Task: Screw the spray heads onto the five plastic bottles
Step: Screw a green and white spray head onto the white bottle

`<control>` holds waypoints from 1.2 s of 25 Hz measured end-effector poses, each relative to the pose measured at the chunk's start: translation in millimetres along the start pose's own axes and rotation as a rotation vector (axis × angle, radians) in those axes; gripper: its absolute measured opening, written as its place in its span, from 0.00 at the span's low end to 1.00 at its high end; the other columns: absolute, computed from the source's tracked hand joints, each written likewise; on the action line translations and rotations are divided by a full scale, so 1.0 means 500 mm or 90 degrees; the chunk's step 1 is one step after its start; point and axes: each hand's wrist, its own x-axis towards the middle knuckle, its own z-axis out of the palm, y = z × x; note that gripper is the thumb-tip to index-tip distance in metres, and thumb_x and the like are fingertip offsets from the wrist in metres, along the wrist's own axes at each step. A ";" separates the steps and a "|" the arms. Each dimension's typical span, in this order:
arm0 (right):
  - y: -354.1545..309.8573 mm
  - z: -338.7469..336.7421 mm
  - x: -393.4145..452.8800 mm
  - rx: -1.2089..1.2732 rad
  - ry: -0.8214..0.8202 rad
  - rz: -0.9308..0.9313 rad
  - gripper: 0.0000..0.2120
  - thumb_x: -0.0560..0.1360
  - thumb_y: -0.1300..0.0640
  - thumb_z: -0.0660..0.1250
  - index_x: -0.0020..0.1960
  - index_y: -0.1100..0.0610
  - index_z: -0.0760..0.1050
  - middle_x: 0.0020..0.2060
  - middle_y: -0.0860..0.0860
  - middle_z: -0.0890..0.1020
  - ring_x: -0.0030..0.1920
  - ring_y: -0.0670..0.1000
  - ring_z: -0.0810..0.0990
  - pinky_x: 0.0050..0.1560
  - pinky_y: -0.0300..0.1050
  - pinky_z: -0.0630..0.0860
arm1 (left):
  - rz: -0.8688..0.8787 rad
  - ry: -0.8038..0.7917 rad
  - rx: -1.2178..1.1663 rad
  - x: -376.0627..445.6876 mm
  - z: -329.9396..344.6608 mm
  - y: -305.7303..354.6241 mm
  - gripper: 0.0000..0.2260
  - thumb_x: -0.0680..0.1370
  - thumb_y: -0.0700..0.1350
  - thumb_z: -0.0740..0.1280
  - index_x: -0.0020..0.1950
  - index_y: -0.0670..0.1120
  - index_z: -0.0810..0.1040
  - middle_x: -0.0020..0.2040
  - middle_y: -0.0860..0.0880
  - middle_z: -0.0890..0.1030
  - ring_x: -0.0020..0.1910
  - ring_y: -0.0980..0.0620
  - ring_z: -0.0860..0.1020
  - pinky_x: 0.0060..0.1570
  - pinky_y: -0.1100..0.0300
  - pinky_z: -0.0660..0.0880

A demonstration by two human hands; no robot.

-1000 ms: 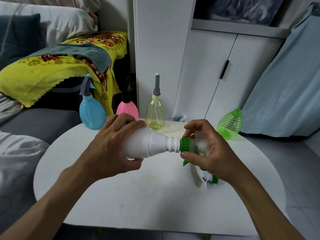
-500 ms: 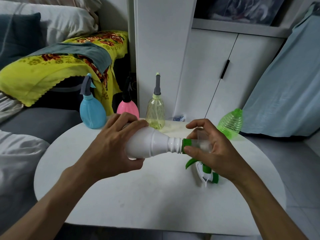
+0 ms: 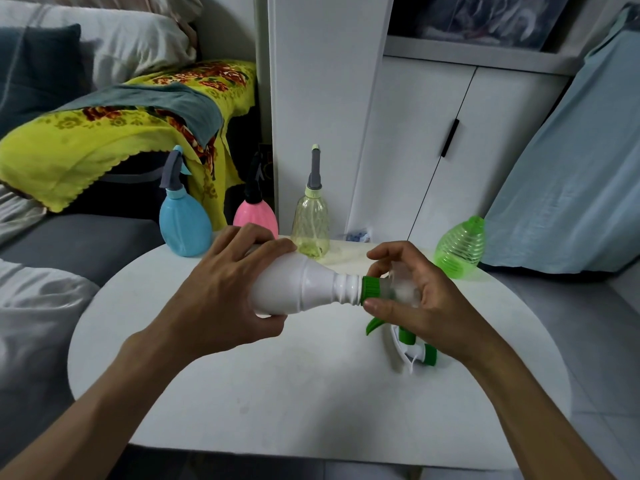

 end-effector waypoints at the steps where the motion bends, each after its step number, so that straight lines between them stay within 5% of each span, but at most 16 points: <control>1: 0.000 0.001 0.000 -0.006 0.000 -0.004 0.22 0.68 0.56 0.75 0.59 0.46 0.73 0.46 0.47 0.78 0.42 0.45 0.79 0.41 0.38 0.78 | -0.002 0.001 -0.001 0.000 0.000 -0.001 0.36 0.61 0.56 0.78 0.66 0.46 0.75 0.59 0.46 0.76 0.56 0.48 0.70 0.52 0.56 0.70; 5: -0.002 -0.001 0.003 0.015 0.012 0.013 0.18 0.70 0.54 0.73 0.58 0.48 0.73 0.39 0.50 0.78 0.37 0.43 0.77 0.38 0.36 0.74 | 0.000 0.004 -0.008 0.000 0.003 0.001 0.36 0.60 0.56 0.78 0.66 0.47 0.74 0.59 0.46 0.76 0.56 0.48 0.70 0.52 0.56 0.70; 17: 0.001 0.003 0.001 -0.004 0.021 -0.003 0.21 0.67 0.56 0.76 0.57 0.49 0.74 0.43 0.49 0.79 0.43 0.45 0.80 0.40 0.37 0.78 | 0.003 0.013 -0.003 0.001 0.002 -0.001 0.35 0.62 0.57 0.76 0.66 0.47 0.73 0.59 0.47 0.76 0.56 0.49 0.70 0.52 0.57 0.69; 24: -0.006 0.001 0.005 0.003 0.035 0.027 0.14 0.67 0.54 0.75 0.51 0.51 0.77 0.34 0.49 0.77 0.35 0.48 0.78 0.37 0.43 0.76 | 0.007 0.002 -0.042 -0.005 0.008 0.002 0.36 0.62 0.59 0.76 0.67 0.49 0.72 0.61 0.52 0.75 0.57 0.53 0.70 0.52 0.58 0.71; 27: -0.012 -0.009 0.012 0.231 0.097 0.095 0.10 0.70 0.48 0.69 0.45 0.53 0.82 0.38 0.52 0.82 0.38 0.51 0.80 0.40 0.48 0.77 | -0.067 -0.012 -0.173 -0.005 0.000 0.010 0.35 0.62 0.62 0.75 0.66 0.58 0.67 0.59 0.68 0.72 0.53 0.61 0.73 0.47 0.62 0.76; 30: -0.018 -0.011 0.013 0.602 0.029 0.147 0.25 0.73 0.38 0.63 0.56 0.56 0.83 0.58 0.61 0.83 0.56 0.61 0.80 0.60 0.63 0.74 | -0.164 -0.082 -0.396 0.004 -0.005 0.017 0.29 0.63 0.64 0.73 0.62 0.60 0.71 0.55 0.61 0.77 0.52 0.56 0.78 0.44 0.54 0.81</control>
